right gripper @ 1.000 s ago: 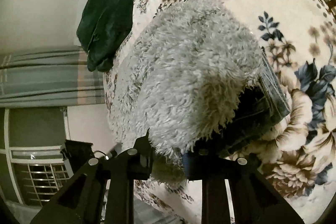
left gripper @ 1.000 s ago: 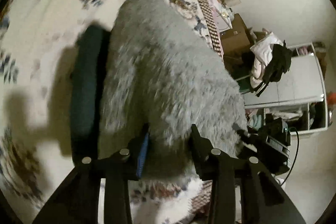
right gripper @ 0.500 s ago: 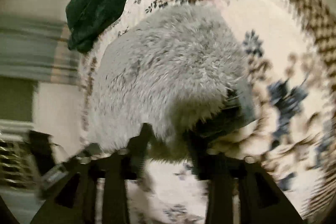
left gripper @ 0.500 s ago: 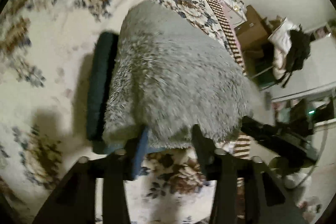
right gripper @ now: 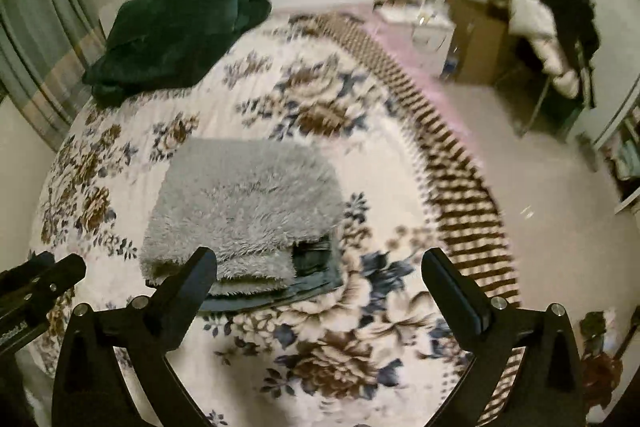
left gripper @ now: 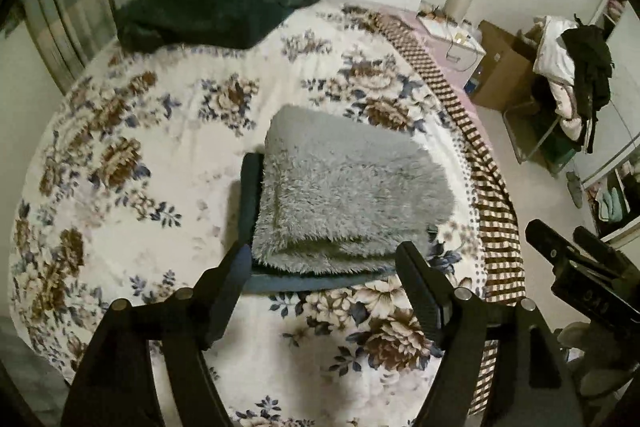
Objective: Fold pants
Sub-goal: 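Open both grippers and pull them back from the stack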
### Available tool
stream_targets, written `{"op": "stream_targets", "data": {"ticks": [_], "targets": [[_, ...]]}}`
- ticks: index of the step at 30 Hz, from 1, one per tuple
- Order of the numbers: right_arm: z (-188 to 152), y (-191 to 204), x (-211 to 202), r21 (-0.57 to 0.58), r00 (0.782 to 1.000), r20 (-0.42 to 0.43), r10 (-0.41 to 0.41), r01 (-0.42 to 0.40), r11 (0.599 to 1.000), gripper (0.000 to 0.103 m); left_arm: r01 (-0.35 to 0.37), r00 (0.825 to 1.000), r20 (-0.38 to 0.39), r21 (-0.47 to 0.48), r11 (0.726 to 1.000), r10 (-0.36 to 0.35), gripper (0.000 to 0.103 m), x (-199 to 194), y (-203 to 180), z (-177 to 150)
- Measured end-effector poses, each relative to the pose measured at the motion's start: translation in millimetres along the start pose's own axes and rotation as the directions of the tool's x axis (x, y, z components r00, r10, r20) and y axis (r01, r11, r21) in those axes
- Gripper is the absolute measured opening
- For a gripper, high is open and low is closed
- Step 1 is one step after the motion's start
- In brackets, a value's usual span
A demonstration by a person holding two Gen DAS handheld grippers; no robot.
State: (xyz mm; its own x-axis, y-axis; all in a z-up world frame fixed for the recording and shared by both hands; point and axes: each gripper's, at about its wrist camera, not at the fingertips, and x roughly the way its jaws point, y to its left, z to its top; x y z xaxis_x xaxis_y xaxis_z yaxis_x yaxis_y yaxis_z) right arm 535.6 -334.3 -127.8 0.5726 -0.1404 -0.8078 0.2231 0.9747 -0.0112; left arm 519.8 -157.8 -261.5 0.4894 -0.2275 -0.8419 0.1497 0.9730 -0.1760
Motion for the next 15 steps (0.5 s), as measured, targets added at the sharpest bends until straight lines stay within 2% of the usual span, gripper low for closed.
{"op": "stream_targets", "data": {"ticks": [7,15], "targets": [[-35,-7,-105,-0.023,0.994,0.109,-0.029,0.031,0.999,0.103,-0.046,0.994,0.1,0.038,0.998,0.042,0.073,-81,-12,-29],[-97,-8,-234,-0.001,0.979,0.203,-0.028,0.029,1.0,0.103,-0.042,0.978,0.206,0.081,0.996,0.024,0.073,-176,-18,-76]]}}
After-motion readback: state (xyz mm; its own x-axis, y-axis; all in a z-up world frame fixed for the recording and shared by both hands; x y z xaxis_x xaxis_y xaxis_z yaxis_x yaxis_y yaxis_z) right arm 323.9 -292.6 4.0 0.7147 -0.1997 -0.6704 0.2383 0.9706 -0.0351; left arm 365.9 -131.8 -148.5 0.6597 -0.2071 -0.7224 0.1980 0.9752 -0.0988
